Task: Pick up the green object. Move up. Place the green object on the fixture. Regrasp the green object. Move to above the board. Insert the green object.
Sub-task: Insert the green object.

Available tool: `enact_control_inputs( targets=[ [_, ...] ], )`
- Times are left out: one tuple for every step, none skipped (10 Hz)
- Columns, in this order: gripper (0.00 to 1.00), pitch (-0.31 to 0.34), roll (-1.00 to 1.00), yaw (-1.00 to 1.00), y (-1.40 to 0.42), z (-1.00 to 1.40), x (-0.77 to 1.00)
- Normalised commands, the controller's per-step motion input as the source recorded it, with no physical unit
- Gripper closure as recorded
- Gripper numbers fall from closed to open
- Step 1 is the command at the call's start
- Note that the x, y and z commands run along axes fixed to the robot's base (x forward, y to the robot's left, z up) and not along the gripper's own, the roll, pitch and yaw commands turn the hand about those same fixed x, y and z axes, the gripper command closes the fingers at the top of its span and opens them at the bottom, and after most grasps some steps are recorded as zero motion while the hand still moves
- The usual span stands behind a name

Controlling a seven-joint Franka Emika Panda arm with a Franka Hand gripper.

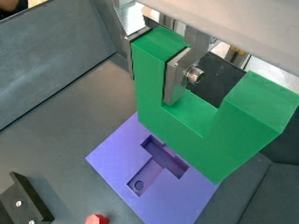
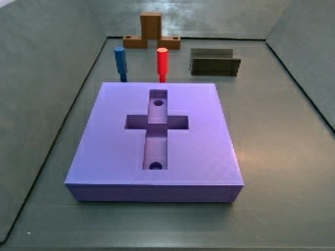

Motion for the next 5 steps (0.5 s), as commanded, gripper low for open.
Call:
enact_control_inputs(
  targets=[
    [1.00, 0.000, -0.03, 0.00, 0.00, 0.00, 0.04],
    [1.00, -0.033, -0.17, 0.00, -0.17, -0.05, 0.18],
    [1.00, -0.094, -0.22, 0.00, -0.33, -0.27, 0.39],
    [1.00, -0.229, -0.25, -0.08, -0.25, -0.51, 0.39],
    [1.00, -0.273, -0.19, -0.11, -0.14, -0.57, 0.47]
  ],
)
